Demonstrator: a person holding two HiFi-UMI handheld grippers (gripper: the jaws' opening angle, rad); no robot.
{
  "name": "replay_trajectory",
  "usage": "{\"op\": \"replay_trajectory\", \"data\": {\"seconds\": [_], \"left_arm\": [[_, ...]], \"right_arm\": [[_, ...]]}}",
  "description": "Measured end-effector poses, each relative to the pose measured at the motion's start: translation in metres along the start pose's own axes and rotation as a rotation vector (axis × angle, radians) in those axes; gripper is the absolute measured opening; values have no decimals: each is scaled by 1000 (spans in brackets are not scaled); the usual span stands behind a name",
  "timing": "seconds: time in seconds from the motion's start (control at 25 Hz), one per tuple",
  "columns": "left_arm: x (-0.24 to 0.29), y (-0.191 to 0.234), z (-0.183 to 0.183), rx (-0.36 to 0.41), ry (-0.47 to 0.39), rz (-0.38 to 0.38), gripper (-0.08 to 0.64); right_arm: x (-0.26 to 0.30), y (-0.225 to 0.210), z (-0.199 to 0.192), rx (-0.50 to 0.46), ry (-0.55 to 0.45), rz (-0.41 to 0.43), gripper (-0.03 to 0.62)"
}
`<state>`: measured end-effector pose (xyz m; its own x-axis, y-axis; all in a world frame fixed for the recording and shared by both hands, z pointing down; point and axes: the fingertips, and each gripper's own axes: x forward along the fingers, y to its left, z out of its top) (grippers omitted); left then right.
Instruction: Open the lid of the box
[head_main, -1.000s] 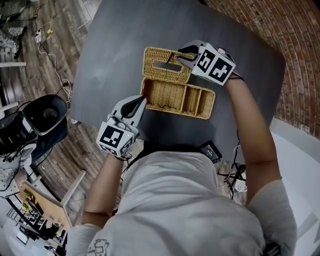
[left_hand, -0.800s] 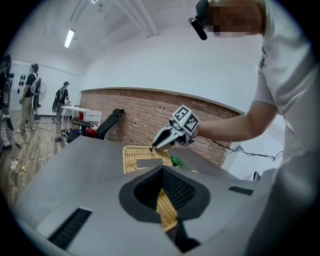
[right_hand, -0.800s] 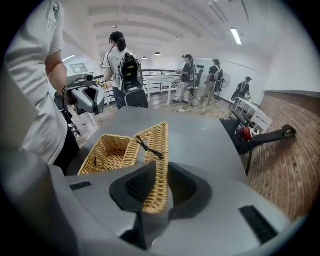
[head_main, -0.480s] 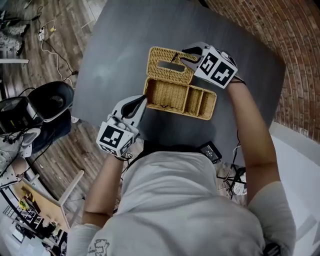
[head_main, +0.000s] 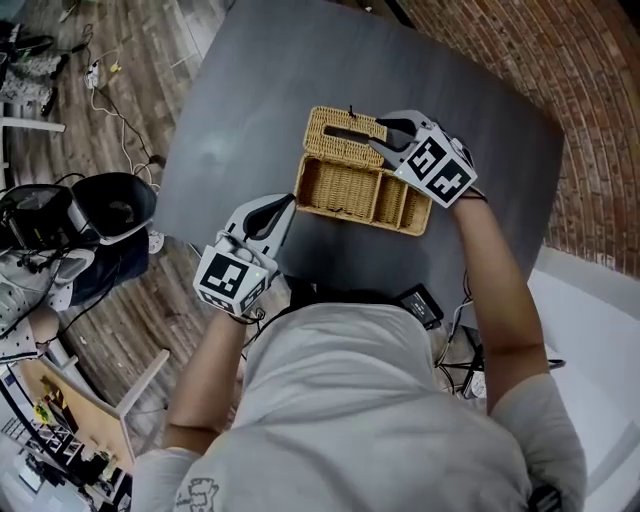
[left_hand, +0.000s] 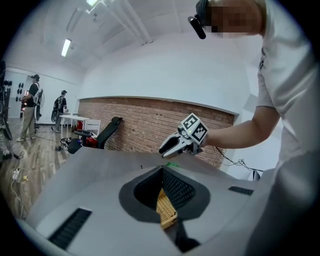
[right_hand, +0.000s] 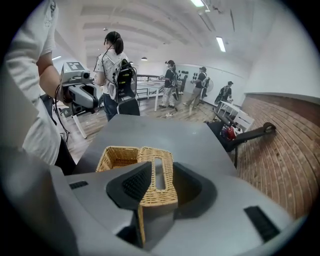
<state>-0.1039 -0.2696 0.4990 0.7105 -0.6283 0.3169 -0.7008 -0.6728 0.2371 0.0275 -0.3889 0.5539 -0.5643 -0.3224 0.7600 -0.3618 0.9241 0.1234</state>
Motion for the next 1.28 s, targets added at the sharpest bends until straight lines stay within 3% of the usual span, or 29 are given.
{"op": "replay_trajectory", "data": {"seconds": [0.48,1.28], "left_arm": [[-54,-27,12,66,-33,-29,11],[-171,-81,18,150,-137,-104,11]], "right_arm": [[-45,88,6,147,-126,-95,138],[-122,240,48,186,-314,-277,104]]}}
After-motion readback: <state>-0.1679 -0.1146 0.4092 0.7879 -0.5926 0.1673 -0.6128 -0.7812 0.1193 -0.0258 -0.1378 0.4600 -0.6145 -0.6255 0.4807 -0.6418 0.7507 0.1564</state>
